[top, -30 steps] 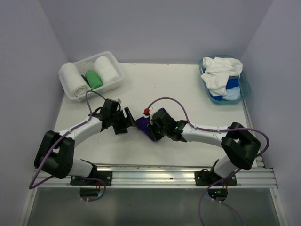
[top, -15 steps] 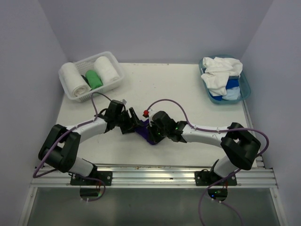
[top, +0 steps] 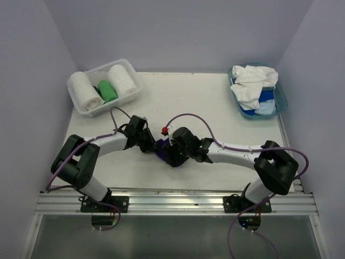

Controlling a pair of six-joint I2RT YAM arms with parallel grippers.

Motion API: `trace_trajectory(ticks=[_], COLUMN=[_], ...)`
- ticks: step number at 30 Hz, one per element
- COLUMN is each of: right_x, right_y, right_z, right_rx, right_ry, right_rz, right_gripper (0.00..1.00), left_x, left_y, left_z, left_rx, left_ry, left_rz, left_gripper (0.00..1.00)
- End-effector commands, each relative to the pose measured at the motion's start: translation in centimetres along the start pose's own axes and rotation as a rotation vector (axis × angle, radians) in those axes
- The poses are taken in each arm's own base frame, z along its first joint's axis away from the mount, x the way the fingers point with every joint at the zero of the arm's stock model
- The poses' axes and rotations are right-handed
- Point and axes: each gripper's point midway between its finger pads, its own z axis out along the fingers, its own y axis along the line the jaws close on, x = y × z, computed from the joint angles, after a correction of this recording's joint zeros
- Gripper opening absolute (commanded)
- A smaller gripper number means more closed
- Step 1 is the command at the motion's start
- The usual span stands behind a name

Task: Roll the towels
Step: Roll the towel

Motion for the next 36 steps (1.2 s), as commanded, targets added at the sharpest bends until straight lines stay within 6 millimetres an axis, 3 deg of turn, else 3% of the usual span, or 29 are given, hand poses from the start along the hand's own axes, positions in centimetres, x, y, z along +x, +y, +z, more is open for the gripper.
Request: trace_trajectory(ticks=[1, 7, 12, 16, 19, 20, 22, 25, 29, 31, 36], right_x=[-3.7, -5.2, -4.8, -3.5, -2.9, -2.8, -3.3, -4.0, -4.7, -4.6, -5.8], right_y=[0.9, 1.8, 2.2, 1.6, 0.7, 0.7, 0.8, 1.3, 1.6, 1.3, 1.1], right_z=[-1.3, -0.4, 1.7, 3.6, 4.4, 4.3, 3.9, 3.1, 2.1, 1.8, 0.4], right_rx=[0.019, 0.050, 0.048, 0.071, 0.113, 0.116, 0.110, 0.070, -0.026, -0.066, -0.192], right_ry=[-0.083, -0.110, -0.081, -0.036, -0.011, -0.011, -0.032, -0.065, -0.100, -0.100, -0.147], right_rz=[-0.075, -0.130, -0.153, -0.154, -0.151, -0.148, -0.142, -0.112, -0.003, 0.046, 0.196], right_gripper=[0.62, 0.63, 0.61, 0.53, 0.28, 0.14, 0.01, 0.00, 0.00, 0.00, 0.00], left_x=[-0.2, 0.0, -0.2, -0.4, -0.4, -0.3, -0.5, -0.5, -1.1, -1.6, -2.6], left_y=[0.7, 0.7, 0.5, 0.2, -0.1, -0.1, -0.4, -0.9, -1.7, -1.9, -2.6], left_z=[-0.5, -0.6, -1.0, -1.1, -1.1, -1.2, -1.5, -2.2, -3.6, -4.6, -5.9], left_rx=[-0.056, -0.065, -0.072, -0.061, -0.045, -0.042, -0.033, 0.008, 0.068, 0.083, 0.104], left_ry=[-0.013, -0.004, -0.008, -0.013, -0.012, -0.011, -0.019, -0.028, -0.071, -0.096, -0.140], left_rz=[-0.009, -0.028, -0.032, -0.030, -0.032, -0.030, -0.032, -0.035, -0.039, -0.036, -0.032], left_gripper=[0.00, 0.00, 0.00, 0.00, 0.00, 0.00, 0.00, 0.18, 0.52, 0.61, 0.63])
